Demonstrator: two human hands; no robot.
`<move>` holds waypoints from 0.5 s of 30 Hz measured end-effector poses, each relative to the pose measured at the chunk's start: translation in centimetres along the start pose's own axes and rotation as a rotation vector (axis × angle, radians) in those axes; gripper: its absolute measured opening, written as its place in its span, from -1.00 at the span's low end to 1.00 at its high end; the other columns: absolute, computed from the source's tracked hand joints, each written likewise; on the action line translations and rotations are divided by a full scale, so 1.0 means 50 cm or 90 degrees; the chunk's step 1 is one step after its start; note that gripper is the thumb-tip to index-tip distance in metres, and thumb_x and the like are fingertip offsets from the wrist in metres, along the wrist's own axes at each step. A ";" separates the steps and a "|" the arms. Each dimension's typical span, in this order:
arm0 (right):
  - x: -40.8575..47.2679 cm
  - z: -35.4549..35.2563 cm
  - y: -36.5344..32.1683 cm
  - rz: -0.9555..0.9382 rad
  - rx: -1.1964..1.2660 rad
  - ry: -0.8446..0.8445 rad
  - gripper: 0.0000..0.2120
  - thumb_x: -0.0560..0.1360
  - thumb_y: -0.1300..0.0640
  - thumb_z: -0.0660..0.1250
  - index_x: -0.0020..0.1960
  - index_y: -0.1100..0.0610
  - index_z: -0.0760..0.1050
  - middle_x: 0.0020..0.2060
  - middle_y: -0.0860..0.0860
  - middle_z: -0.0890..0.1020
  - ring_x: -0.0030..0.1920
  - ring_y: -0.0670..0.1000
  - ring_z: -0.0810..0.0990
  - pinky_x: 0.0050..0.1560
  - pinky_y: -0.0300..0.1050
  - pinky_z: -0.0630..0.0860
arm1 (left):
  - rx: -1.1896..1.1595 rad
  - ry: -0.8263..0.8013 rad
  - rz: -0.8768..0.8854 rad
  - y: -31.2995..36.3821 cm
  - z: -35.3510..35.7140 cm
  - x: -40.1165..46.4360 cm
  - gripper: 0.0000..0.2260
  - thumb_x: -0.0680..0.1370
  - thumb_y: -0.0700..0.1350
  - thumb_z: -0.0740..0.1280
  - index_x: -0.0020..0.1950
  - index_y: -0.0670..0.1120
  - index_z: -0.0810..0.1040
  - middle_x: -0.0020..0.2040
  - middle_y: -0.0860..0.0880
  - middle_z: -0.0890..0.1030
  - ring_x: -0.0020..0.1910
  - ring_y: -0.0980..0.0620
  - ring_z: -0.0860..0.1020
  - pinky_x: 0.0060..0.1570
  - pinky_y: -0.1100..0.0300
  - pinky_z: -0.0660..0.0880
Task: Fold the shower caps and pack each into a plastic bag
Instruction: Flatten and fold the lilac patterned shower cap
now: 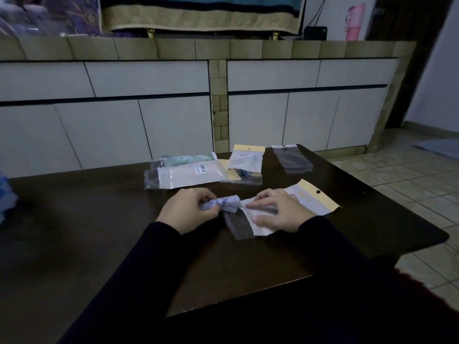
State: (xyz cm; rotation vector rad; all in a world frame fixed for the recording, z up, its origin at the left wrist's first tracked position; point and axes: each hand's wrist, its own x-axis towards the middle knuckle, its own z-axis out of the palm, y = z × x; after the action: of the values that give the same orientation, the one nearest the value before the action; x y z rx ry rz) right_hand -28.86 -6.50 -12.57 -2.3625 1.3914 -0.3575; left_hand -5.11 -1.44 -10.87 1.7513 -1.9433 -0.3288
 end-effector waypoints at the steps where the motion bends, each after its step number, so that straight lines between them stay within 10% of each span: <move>1: 0.000 0.000 0.001 -0.002 -0.010 -0.008 -0.65 0.49 -0.19 0.32 0.27 -0.24 0.48 0.24 -0.21 0.39 0.29 -0.14 0.26 0.32 -0.06 0.17 | -0.011 0.020 0.006 0.002 -0.001 -0.001 -0.81 0.49 0.08 0.38 0.06 0.08 0.60 -0.05 0.11 0.62 -0.08 0.18 0.56 -0.02 0.20 0.55; 15: 0.009 0.022 -0.011 -0.004 0.091 0.175 -0.69 0.50 -0.17 0.31 0.20 -0.12 0.56 0.11 -0.28 0.42 0.22 -0.13 0.36 0.30 -0.03 0.34 | 0.284 0.162 0.171 0.039 0.008 0.000 -0.86 0.46 0.09 0.35 -0.05 0.09 0.62 -0.19 0.07 0.61 -0.19 0.07 0.43 -0.23 0.18 0.27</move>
State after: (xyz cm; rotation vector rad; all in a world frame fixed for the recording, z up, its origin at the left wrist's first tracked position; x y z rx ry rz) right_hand -27.77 -6.43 -13.32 -2.2648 1.4233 -0.7821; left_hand -6.99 -1.21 -10.26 1.6511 -2.1325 0.4320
